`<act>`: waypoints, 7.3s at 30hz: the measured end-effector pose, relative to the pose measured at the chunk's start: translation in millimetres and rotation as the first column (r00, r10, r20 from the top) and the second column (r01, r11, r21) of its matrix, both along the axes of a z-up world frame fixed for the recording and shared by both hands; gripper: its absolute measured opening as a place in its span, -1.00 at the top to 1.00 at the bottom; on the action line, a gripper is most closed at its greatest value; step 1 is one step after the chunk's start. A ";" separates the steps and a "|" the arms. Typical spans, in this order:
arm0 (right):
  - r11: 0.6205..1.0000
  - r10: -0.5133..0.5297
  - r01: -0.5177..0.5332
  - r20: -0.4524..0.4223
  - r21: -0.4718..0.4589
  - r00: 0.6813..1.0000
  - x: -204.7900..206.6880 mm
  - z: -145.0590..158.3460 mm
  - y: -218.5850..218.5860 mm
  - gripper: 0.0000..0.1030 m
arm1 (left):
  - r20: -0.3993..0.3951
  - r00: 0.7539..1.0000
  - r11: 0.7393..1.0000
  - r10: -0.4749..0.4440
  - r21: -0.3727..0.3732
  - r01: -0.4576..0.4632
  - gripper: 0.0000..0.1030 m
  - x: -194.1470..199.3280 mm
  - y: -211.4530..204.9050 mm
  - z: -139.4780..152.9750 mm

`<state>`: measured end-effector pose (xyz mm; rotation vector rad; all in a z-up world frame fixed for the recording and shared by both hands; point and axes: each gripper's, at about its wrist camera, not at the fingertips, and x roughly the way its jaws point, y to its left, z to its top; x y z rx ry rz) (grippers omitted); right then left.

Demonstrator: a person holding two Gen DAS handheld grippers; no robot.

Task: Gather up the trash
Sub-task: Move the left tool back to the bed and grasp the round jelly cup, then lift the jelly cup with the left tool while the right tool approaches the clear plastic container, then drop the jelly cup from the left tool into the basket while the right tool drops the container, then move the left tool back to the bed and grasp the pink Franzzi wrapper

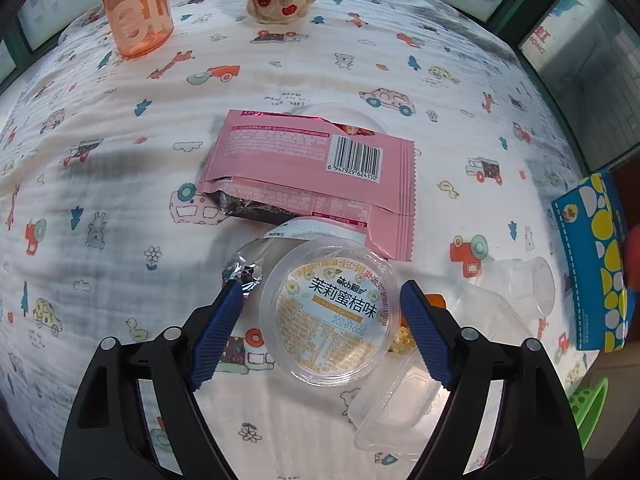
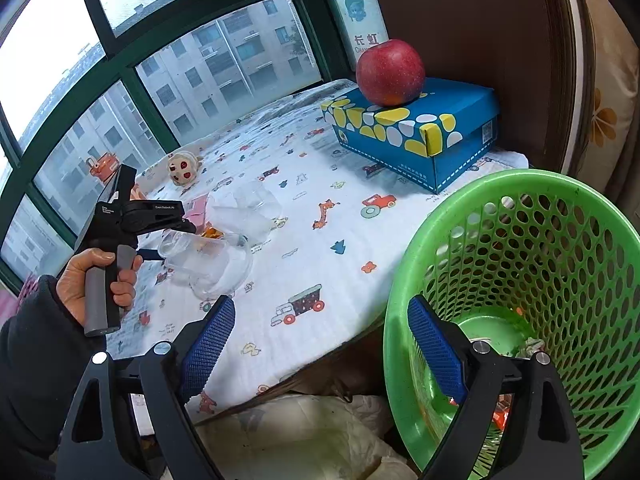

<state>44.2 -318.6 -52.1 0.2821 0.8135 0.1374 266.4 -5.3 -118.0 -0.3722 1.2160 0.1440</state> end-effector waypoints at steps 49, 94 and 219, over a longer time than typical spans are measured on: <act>0.668 0.690 -0.711 -0.174 -0.218 0.702 161.4 -46.7 207.5 -0.65 | 0.141 0.990 0.994 0.024 -0.104 -0.010 -0.25 -81.4 109.8 37.8; 0.998 0.062 -0.061 0.058 -0.013 0.996 19.0 37.4 -17.7 -0.19 | 0.255 0.915 0.926 -0.314 -0.131 0.354 -0.25 -102.6 -52.5 87.1; 0.996 0.083 -0.084 -0.067 -0.019 0.994 93.0 4.4 56.9 -0.64 | 0.061 0.447 0.447 -0.892 0.258 0.857 -0.88 49.8 11.9 9.1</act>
